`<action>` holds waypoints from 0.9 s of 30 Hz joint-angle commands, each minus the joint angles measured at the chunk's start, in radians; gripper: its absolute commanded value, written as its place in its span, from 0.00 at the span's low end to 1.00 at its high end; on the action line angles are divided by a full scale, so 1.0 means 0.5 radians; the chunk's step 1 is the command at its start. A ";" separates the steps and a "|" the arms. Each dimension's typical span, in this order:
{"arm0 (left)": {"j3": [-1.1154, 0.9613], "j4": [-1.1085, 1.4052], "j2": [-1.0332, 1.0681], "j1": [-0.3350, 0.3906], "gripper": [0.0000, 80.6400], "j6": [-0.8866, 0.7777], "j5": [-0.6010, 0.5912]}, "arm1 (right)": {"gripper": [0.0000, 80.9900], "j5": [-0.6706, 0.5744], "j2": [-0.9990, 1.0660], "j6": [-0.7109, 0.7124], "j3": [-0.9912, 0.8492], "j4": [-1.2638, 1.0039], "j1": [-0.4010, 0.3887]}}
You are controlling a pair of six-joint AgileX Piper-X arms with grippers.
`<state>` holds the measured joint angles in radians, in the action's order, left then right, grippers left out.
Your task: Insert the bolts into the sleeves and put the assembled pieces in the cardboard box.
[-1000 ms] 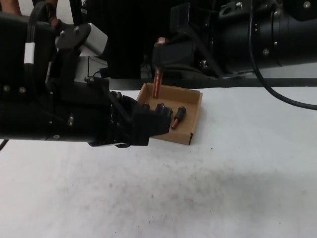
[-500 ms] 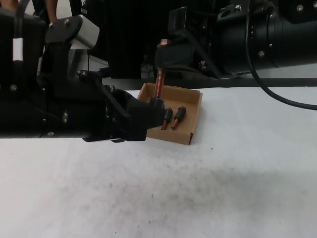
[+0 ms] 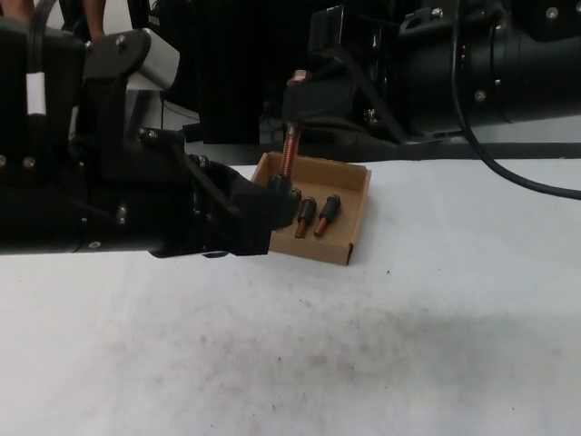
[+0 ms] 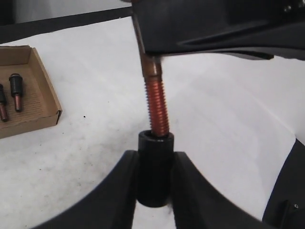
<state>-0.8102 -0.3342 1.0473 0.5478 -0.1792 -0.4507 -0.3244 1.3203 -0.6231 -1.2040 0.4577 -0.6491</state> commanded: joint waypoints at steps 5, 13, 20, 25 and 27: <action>-0.010 0.181 -0.031 -0.004 0.01 -0.091 0.033 | 0.00 -0.037 -0.025 0.000 -0.006 0.000 0.001; -0.010 0.181 -0.031 -0.004 0.01 -0.091 0.033 | 0.00 -0.037 -0.030 0.000 -0.006 0.000 -0.002; -0.010 0.186 -0.031 -0.004 0.01 -0.090 0.089 | 0.00 0.089 -0.113 0.138 -0.006 0.017 -0.090; -0.010 0.186 -0.031 -0.004 0.01 -0.090 0.090 | 0.00 0.143 -0.130 0.169 -0.006 0.158 -0.122; -0.010 0.186 -0.031 -0.004 0.01 -0.090 0.090 | 0.00 0.111 -0.130 0.169 -0.006 0.198 -0.122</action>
<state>-0.8102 -0.2575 1.0452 0.5500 -0.2244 -0.4427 -0.2477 1.2772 -0.5473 -1.2040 0.5297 -0.7064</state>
